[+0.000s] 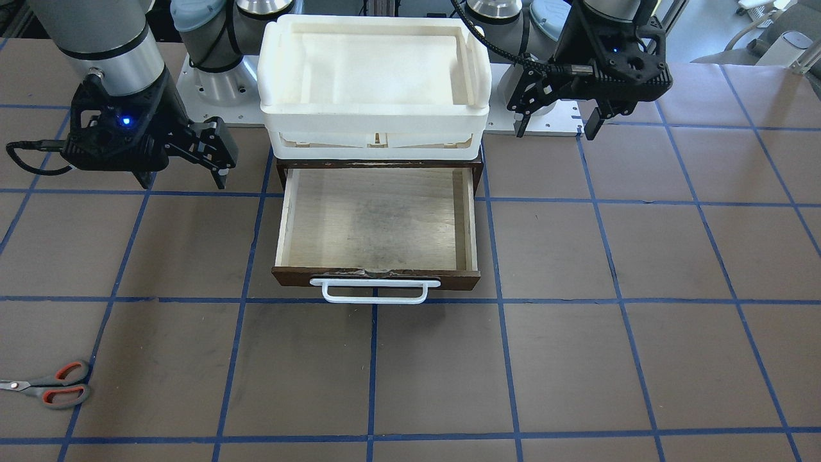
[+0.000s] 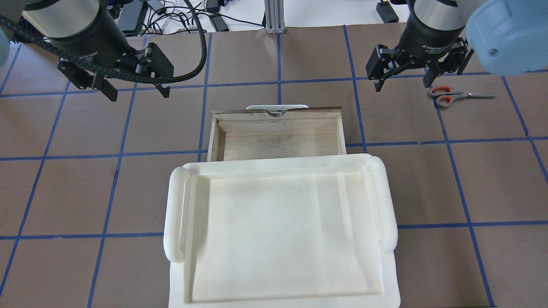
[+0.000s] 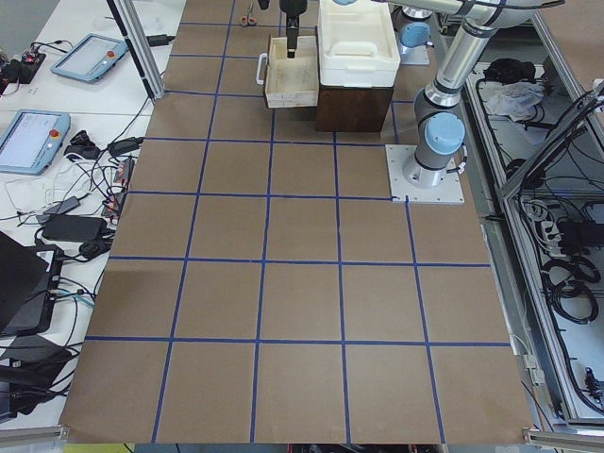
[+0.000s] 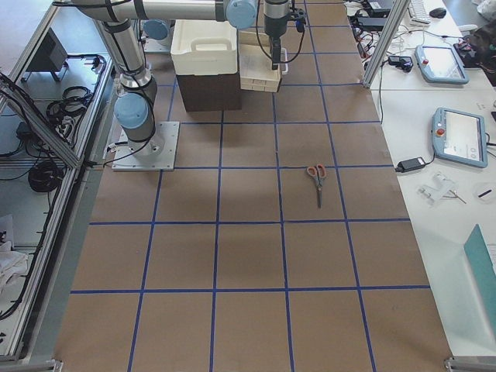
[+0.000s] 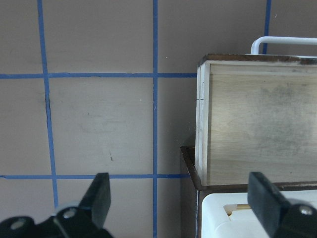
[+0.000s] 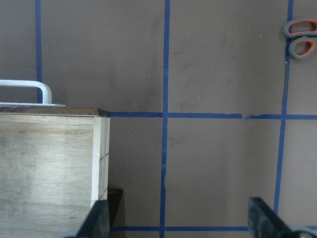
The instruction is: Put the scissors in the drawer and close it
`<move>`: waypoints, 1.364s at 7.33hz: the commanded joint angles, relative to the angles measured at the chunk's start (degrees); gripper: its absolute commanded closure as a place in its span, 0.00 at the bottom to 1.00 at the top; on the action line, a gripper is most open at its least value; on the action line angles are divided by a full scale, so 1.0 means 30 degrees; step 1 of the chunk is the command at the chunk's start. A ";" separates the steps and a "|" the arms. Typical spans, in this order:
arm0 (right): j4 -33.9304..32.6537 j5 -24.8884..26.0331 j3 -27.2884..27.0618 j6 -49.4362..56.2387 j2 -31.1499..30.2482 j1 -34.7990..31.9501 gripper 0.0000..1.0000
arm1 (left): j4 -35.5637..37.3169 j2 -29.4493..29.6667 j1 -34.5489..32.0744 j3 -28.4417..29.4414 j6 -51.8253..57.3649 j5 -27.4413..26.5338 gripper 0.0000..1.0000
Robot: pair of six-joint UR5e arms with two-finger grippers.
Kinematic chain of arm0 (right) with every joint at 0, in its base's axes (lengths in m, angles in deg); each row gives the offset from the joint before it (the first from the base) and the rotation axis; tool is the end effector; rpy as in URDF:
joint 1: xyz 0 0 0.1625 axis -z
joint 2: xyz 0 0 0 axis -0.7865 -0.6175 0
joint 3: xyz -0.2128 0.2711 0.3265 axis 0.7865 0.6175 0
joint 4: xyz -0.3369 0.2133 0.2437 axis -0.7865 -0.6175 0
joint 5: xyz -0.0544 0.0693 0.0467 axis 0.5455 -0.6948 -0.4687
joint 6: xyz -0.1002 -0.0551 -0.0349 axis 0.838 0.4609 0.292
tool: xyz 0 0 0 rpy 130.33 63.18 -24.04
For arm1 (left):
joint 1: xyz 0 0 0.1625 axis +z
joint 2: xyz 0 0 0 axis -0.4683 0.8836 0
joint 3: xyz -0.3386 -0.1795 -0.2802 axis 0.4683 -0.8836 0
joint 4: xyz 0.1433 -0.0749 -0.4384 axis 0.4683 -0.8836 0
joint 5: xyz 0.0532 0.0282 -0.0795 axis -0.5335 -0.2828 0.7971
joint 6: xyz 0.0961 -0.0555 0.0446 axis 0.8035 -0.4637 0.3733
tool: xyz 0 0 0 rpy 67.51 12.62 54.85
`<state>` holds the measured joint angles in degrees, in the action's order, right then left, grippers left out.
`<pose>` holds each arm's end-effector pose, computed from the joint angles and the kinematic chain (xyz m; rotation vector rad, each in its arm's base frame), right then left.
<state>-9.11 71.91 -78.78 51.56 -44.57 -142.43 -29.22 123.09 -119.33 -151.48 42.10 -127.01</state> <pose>0.1363 -0.5684 0.5127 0.0455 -3.1189 0.0775 -0.1486 -0.5219 0.5793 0.0231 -3.1177 0.0902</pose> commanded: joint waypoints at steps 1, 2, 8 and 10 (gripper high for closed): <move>-0.0009 0.0091 -0.0037 0.0000 0.0013 -0.0016 0.00 | 0.0000 0.0001 -0.0001 0.0000 0.0000 -0.0014 0.00; -0.0009 0.0092 -0.0066 0.0116 0.0071 0.0100 0.00 | 0.0000 0.0001 -0.0001 0.0000 0.0000 0.0015 0.00; -0.0037 0.0121 -0.0067 0.0235 0.0189 0.0130 0.00 | 0.0000 0.0001 0.0028 0.0000 0.0000 -0.0043 0.00; 0.0108 0.0120 -0.0067 0.0205 0.0189 0.0130 0.00 | -0.0029 0.0000 -0.0030 0.0000 0.0000 -0.0102 0.00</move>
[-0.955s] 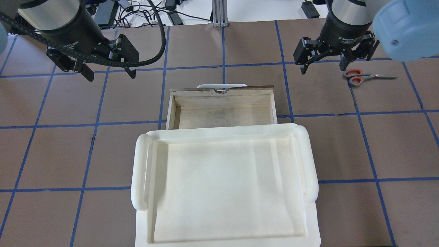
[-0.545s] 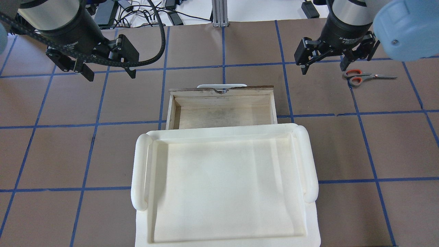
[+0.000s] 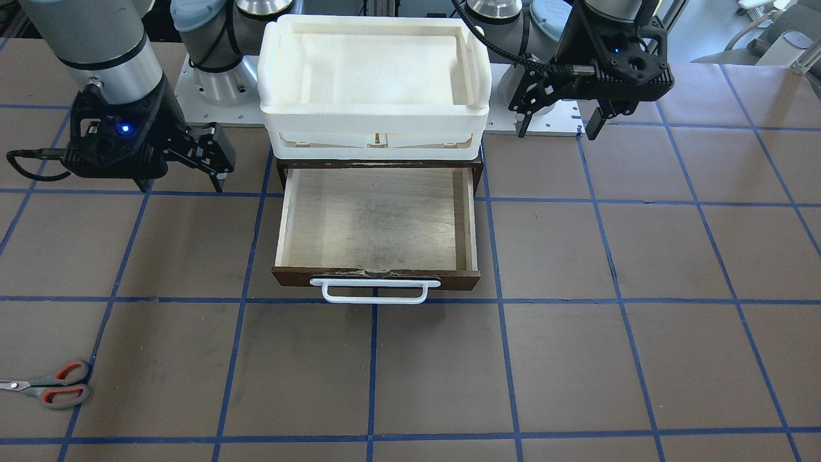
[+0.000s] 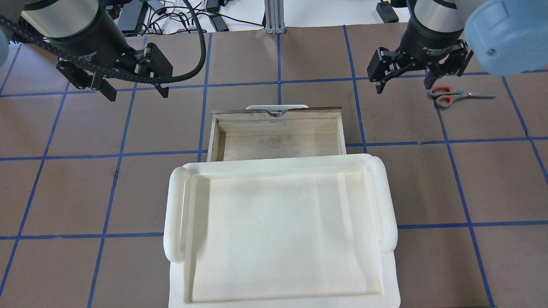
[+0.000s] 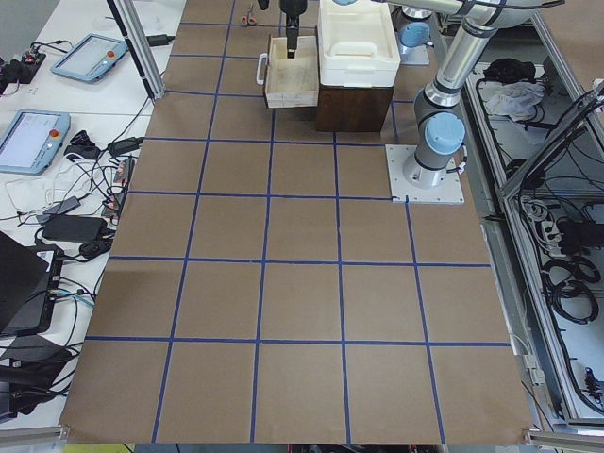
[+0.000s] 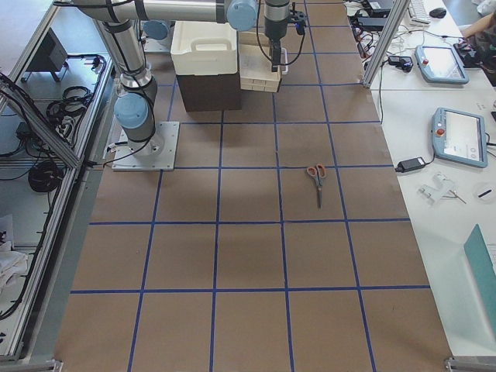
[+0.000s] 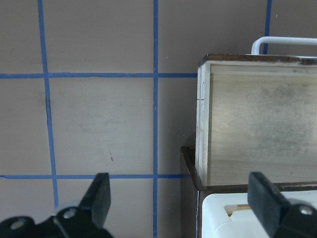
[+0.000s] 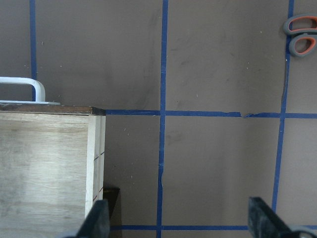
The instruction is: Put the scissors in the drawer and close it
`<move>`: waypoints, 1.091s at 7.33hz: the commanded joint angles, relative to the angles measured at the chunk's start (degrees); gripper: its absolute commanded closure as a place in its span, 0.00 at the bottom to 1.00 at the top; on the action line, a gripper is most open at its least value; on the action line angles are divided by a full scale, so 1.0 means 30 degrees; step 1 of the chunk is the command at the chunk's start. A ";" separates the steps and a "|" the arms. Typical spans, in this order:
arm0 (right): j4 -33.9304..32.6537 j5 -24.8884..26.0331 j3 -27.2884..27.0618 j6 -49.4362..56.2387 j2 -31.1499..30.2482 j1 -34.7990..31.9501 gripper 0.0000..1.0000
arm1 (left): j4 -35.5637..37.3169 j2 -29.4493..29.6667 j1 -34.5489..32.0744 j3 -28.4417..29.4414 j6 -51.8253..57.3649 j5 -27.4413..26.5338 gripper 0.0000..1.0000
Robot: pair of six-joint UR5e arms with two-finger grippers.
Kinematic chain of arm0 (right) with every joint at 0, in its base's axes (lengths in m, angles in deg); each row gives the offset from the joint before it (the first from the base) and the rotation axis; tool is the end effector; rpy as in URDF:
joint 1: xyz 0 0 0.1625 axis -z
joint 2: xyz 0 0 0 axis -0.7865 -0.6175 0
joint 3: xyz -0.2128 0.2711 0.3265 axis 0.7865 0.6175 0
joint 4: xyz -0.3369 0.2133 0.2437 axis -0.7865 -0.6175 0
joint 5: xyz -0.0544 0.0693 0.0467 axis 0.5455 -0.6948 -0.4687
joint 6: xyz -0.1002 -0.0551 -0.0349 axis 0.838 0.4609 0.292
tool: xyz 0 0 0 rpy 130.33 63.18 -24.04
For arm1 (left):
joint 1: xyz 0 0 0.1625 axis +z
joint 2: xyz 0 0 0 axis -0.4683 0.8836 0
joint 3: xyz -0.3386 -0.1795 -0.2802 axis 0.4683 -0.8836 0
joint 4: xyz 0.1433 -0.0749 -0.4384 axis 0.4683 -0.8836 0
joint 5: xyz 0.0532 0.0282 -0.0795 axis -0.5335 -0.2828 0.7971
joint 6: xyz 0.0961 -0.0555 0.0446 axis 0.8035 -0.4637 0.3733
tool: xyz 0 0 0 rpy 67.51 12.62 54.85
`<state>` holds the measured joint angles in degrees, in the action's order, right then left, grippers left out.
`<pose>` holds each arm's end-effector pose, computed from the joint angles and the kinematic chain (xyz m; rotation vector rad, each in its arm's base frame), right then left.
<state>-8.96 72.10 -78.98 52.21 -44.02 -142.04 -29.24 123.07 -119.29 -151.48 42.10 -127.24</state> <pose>0.1321 -0.5719 0.5051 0.0527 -3.1157 0.0525 -0.1477 -0.5218 0.5795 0.0244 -3.1217 0.0905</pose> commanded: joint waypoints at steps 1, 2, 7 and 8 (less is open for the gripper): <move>0.0144 0.0031 -0.0029 -0.0039 -0.0053 0.0001 0.00 | -0.0053 0.0008 -0.0014 0.0000 0.0000 -0.0051 0.00; 0.0087 0.0002 -0.0001 -0.0039 -0.0170 0.0001 0.00 | -0.0082 -0.0021 -0.0043 0.0000 0.0000 -0.0051 0.00; 0.0056 -0.0262 0.0000 0.0165 -0.0170 0.0030 0.00 | 0.0269 0.0037 0.0044 -0.0703 -0.0003 0.0210 0.00; 0.0086 -0.0349 0.0000 0.0166 -0.0490 -0.0202 0.00 | 0.0298 0.0066 -0.0014 -0.0704 -0.0058 0.0154 0.00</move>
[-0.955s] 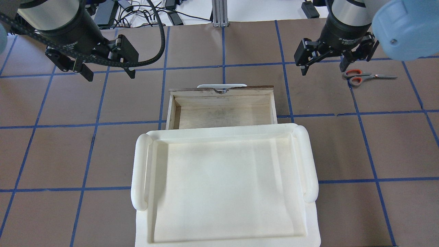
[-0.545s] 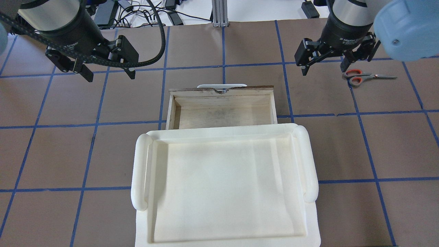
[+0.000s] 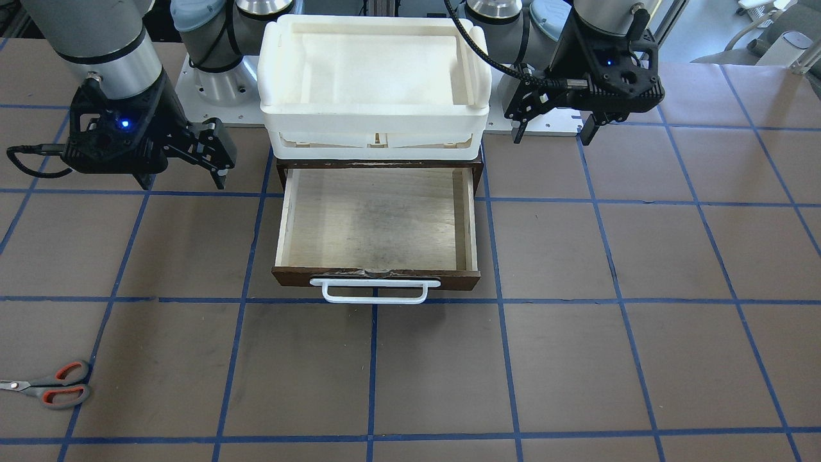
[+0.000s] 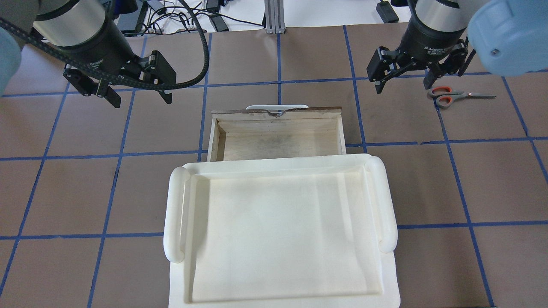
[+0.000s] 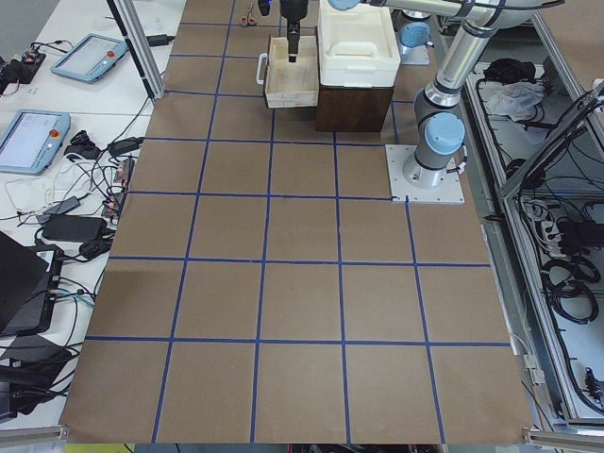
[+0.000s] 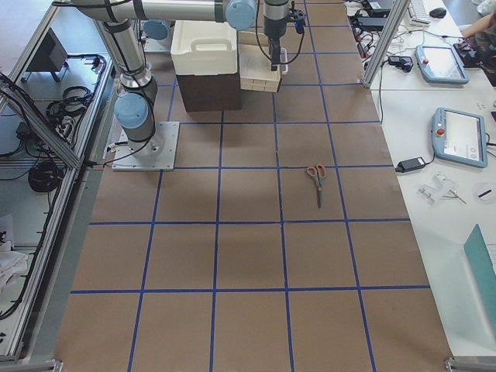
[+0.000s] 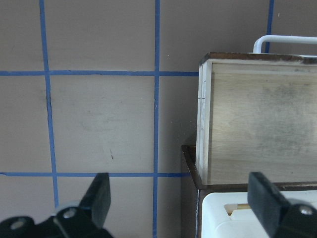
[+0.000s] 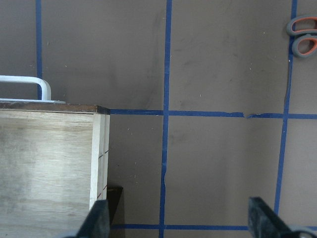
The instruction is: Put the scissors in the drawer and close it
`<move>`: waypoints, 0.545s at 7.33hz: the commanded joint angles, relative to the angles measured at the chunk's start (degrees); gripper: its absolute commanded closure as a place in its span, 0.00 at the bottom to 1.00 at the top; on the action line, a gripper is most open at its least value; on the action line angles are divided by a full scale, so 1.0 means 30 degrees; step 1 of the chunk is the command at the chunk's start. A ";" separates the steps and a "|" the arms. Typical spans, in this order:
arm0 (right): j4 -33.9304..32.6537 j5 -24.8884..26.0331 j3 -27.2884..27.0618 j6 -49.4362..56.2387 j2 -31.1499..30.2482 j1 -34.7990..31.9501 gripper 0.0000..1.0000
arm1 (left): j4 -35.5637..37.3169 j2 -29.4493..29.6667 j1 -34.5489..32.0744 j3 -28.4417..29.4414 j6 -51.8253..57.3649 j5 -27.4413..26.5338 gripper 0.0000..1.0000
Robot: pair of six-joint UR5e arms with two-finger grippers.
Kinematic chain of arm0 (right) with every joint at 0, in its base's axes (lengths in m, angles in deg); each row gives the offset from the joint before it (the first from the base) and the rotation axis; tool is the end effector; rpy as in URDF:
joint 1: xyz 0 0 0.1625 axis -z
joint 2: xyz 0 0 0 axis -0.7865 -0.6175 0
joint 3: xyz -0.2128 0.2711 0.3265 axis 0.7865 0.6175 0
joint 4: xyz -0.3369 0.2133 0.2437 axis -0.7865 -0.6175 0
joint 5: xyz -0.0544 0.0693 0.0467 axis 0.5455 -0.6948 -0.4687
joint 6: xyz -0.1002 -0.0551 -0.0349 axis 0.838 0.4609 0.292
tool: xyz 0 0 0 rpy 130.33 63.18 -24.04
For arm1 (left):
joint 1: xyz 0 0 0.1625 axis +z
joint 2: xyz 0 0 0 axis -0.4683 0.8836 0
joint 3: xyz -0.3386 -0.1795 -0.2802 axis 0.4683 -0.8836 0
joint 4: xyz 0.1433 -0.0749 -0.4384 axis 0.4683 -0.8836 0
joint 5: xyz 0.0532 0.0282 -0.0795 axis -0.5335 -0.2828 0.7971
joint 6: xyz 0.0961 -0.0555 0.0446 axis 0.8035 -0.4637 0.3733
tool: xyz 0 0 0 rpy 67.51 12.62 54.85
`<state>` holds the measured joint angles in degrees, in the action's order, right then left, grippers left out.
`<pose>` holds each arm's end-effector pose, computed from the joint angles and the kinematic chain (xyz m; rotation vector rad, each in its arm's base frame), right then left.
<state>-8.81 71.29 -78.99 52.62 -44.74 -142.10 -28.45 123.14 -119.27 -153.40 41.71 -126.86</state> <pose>0.1343 -0.5671 0.5118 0.0661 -3.1290 0.0683 -0.1483 -0.5217 0.5618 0.0356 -3.1163 0.0573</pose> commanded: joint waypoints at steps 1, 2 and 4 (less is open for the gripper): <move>0.0035 -0.0283 -0.0025 0.0030 -0.0456 -0.0242 0.00 | 0.0005 0.0043 0.0007 -0.0064 0.0100 -0.0031 0.00; 0.0035 -0.0749 0.0004 0.0146 -0.0487 -0.0213 0.00 | 0.0034 0.0159 0.0037 -0.0035 0.0187 -0.0090 0.00; -0.0285 -0.0784 -0.0025 0.6521 0.0095 0.0486 0.00 | -0.0083 0.0073 0.0008 -0.0034 -0.0190 -0.0119 0.00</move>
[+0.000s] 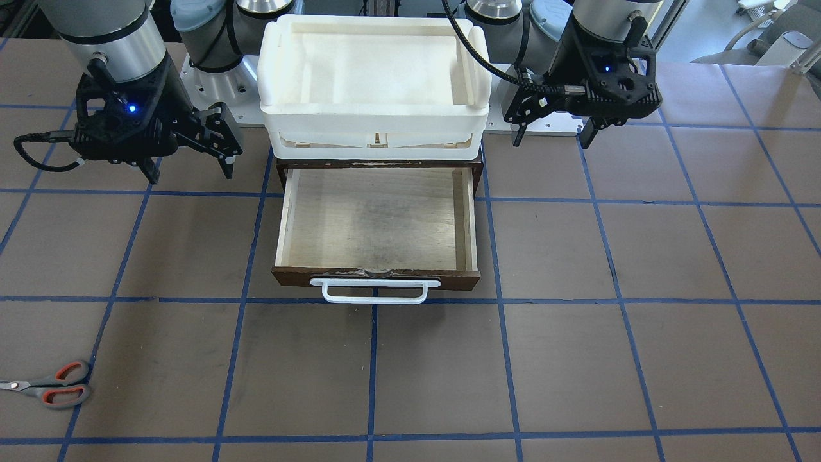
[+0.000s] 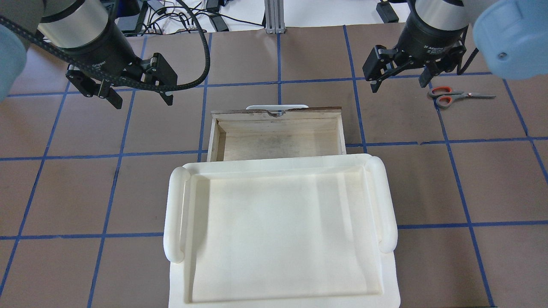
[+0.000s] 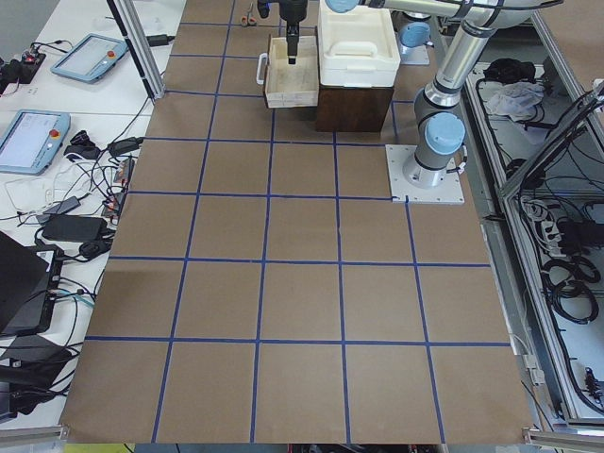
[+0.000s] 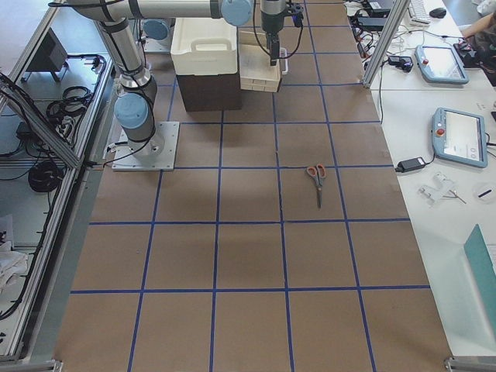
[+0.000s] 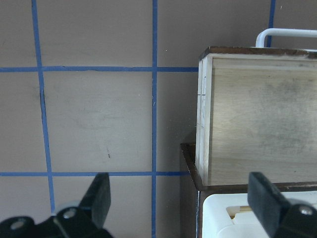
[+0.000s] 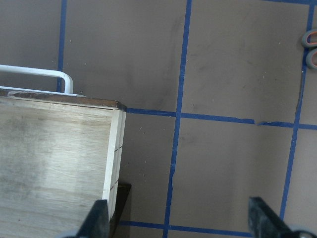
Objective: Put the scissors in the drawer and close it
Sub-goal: 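Move the right gripper over the orange-and-grey scissors and lower it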
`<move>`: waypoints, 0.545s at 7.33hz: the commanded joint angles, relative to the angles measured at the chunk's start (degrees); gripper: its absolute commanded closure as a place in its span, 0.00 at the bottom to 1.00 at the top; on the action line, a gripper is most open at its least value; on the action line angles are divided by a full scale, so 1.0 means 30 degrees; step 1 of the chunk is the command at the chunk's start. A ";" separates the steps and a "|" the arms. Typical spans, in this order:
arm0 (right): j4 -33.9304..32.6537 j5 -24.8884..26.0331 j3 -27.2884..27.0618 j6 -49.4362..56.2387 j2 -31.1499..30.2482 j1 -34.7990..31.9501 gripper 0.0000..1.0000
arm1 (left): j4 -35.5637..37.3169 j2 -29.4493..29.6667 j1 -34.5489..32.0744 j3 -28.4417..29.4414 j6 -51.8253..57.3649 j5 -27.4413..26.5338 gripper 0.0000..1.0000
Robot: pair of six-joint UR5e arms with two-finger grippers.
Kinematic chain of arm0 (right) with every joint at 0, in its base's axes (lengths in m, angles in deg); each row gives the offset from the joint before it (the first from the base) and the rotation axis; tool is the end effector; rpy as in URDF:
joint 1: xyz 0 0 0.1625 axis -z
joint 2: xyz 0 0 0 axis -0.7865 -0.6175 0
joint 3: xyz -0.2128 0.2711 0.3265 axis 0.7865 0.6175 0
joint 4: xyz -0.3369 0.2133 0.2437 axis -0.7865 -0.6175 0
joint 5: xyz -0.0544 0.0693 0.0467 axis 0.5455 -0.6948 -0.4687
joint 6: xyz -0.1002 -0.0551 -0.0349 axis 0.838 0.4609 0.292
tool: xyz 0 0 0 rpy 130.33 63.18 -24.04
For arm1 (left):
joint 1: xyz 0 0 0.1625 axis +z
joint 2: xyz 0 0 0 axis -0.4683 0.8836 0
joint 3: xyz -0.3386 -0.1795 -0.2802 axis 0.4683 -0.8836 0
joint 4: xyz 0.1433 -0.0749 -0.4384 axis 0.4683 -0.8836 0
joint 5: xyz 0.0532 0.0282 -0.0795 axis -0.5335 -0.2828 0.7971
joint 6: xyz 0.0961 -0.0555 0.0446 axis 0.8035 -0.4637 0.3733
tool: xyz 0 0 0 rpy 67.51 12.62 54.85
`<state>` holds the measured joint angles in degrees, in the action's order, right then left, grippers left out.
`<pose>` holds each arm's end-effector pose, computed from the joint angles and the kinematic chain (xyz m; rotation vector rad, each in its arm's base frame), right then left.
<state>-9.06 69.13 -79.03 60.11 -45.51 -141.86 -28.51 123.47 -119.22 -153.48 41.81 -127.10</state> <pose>0.1365 -0.5633 0.5195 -0.2645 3.1067 -0.0983 -0.1474 -0.5239 0.5579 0.0346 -3.1210 0.0448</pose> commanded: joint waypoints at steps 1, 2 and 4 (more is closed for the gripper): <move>-0.0288 -0.0123 -0.0011 0.6909 0.0617 0.1250 0.00 | -0.0032 0.0020 -0.0008 -0.0008 -0.0225 -0.0071 0.00; -0.0289 -0.0181 0.0018 1.0331 0.1286 0.2564 0.00 | -0.0061 0.0021 -0.0008 0.0021 -0.0167 -0.0100 0.00; -0.1249 -0.0504 0.0048 1.7509 0.2691 0.5202 0.00 | -0.0032 0.0021 -0.0008 0.0022 -0.0108 0.0045 0.00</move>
<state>-11.07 68.01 -78.96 99.45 -40.16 -130.97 -28.63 123.57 -119.24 -153.43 41.41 -127.21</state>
